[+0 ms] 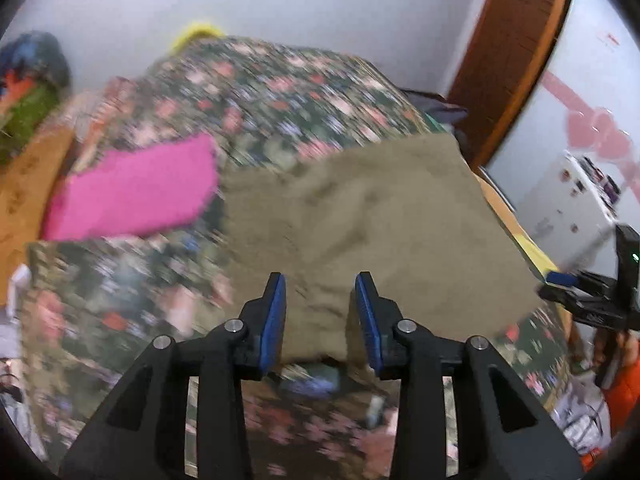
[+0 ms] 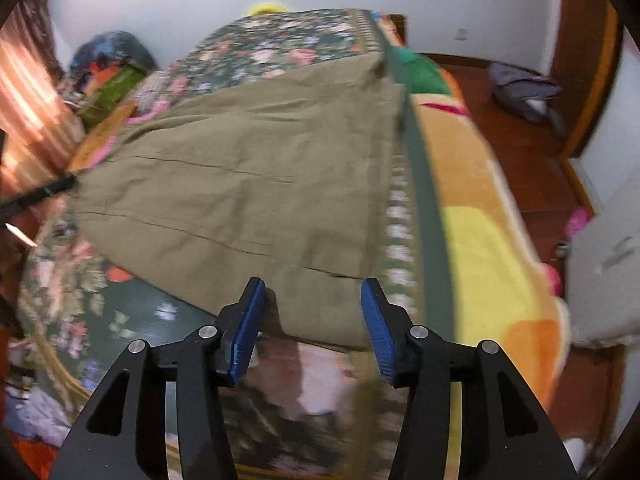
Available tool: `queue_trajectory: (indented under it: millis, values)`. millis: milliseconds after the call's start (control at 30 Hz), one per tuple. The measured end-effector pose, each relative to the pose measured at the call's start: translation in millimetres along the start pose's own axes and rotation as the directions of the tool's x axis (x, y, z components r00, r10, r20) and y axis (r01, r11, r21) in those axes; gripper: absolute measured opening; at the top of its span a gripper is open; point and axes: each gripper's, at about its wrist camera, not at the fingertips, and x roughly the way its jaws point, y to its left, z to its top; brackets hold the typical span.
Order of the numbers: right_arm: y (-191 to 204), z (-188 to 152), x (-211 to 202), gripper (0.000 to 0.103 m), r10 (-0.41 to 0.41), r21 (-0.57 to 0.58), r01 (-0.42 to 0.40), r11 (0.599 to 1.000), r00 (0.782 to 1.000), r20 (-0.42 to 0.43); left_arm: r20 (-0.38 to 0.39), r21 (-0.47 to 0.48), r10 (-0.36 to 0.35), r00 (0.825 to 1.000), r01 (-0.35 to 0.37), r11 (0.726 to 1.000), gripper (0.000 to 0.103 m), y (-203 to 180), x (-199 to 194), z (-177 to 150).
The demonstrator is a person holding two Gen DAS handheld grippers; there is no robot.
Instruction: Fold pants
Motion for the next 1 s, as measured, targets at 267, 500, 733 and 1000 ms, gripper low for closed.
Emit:
queue_trajectory:
  millis: [267, 500, 733, 1000]
  values:
    - [-21.9, 28.1, -22.5, 0.047, -0.028, 0.034, 0.025, 0.999, 0.995, 0.094, 0.045, -0.058, 0.058, 0.997, -0.055, 0.997, 0.044, 35.4, 13.3, 47.4]
    - [-25.1, 81.7, -3.0, 0.047, -0.036, -0.006, 0.038, 0.999, 0.986, 0.163, 0.011, -0.046, 0.063, 0.998, -0.063, 0.997, 0.053, 41.2, 54.0, 74.2]
    - [-29.9, 127.9, 32.0, 0.047, -0.035, -0.030, 0.041, 0.999, 0.985, 0.168, -0.062, -0.028, 0.065, 0.996, -0.067, 0.997, 0.058, 50.4, 97.4, 83.7]
    - [-43.8, 162.8, 79.2, 0.048, -0.040, -0.032, 0.044, 0.999, 0.993, 0.108, -0.136, -0.084, 0.004, 0.991, -0.016, 0.996, 0.065, 65.1, 135.0, 85.7]
